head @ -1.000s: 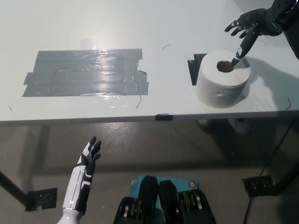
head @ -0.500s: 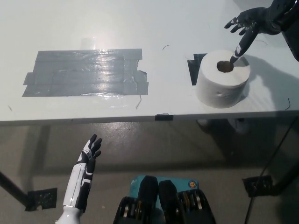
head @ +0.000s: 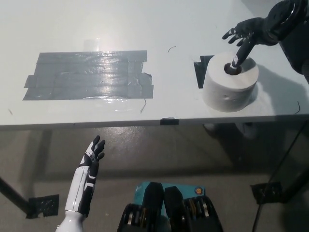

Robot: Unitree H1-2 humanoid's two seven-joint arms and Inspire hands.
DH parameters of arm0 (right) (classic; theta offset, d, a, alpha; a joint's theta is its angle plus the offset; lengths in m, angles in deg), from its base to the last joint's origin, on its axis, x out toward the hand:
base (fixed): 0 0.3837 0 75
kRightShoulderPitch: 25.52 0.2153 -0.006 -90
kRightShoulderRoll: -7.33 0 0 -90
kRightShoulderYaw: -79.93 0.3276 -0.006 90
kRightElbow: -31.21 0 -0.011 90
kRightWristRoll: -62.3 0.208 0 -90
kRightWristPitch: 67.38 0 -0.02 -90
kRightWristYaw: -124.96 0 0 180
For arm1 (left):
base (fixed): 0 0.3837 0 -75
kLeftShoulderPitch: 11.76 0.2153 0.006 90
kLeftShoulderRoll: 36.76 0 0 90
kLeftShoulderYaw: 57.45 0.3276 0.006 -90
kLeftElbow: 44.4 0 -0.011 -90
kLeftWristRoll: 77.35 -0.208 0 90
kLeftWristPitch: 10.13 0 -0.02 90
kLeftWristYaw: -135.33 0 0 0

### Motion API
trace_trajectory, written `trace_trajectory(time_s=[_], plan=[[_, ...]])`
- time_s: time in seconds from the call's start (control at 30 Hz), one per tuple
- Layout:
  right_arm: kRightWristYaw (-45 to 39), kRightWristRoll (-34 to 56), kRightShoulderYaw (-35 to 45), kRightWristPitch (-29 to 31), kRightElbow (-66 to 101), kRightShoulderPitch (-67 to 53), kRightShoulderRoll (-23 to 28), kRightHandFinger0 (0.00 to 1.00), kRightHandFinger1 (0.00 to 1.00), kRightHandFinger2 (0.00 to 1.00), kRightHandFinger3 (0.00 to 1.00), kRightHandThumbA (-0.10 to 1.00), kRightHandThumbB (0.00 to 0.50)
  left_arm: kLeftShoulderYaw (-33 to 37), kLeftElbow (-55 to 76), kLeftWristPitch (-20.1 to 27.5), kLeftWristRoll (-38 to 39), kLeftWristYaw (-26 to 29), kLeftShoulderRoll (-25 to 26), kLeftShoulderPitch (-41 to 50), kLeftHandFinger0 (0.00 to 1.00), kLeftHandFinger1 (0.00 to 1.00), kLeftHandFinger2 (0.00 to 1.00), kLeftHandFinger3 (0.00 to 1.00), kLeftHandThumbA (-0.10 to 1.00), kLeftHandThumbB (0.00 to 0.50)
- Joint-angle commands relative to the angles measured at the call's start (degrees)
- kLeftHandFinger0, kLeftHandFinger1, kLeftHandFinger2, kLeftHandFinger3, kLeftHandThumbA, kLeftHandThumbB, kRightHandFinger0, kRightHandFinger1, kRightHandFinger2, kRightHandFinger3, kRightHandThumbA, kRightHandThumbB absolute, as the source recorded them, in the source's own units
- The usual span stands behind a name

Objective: A toilet paper roll is kept on the black spot on the desk infront of the robot and the robot inserts its right thumb into the hole in the centre to grab the roll. Then it passes the roll to a person.

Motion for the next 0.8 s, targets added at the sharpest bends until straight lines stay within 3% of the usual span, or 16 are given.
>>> trace_trajectory(time_s=[0.0, 0.1, 0.23, 0.53, 0.6, 0.67, 0.77], plan=[[1.6, -3.2, -2.4, 1.0, 0.1, 2.1, 0.0, 1.0, 1.0, 1.0, 1.0, 1.0, 0.442, 0.4, 2.5, -0.1, 0.0, 0.3, 0.4, -0.7, 1.0, 1.0, 1.0, 1.0, 1.0, 0.179], [1.9, -4.1, -3.9, 2.2, 0.1, 1.4, 0.0, 1.0, 1.0, 1.0, 1.0, 1.0, 0.438, 0.4, 2.2, 0.4, 0.0, 0.3, 0.5, -0.8, 1.0, 1.0, 1.0, 1.0, 1.0, 0.168], [3.3, -3.5, -3.4, -0.9, -0.9, 0.4, -0.3, 1.0, 1.0, 1.0, 1.0, 1.0, 0.484, 0.5, 2.6, -0.4, -0.1, 0.2, 0.5, -1.1, 1.0, 1.0, 1.0, 1.0, 1.0, 0.172], [9.5, -5.4, -4.4, -0.1, -1.1, -1.2, -0.4, 1.0, 1.0, 1.0, 1.0, 1.0, 0.463, 0.6, 2.3, -0.3, 0.4, -0.1, 0.6, -1.5, 1.0, 1.0, 1.0, 1.0, 1.0, 0.172], [10.0, -6.3, -5.4, 1.3, -1.1, -1.7, -0.9, 1.0, 1.0, 1.0, 1.0, 1.0, 0.42, 0.6, 2.2, -0.3, 0.2, -0.1, 0.7, -1.6, 1.0, 1.0, 1.0, 1.0, 1.0, 0.184], [10.9, -7.3, -6.5, 1.1, -1.1, -1.8, -1.5, 1.0, 1.0, 1.0, 1.0, 1.0, 0.449, 0.7, 2.3, -0.4, 0.3, -0.1, 0.6, -1.8, 1.0, 1.0, 1.0, 1.0, 1.0, 0.182], [10.7, -6.6, -6.1, 1.4, -1.4, -1.9, -2.3, 1.0, 1.0, 1.0, 1.0, 1.0, 0.428, 0.7, 2.2, -0.1, 0.1, 0.1, 0.6, -1.9, 1.0, 1.0, 1.0, 1.0, 1.0, 0.189]])
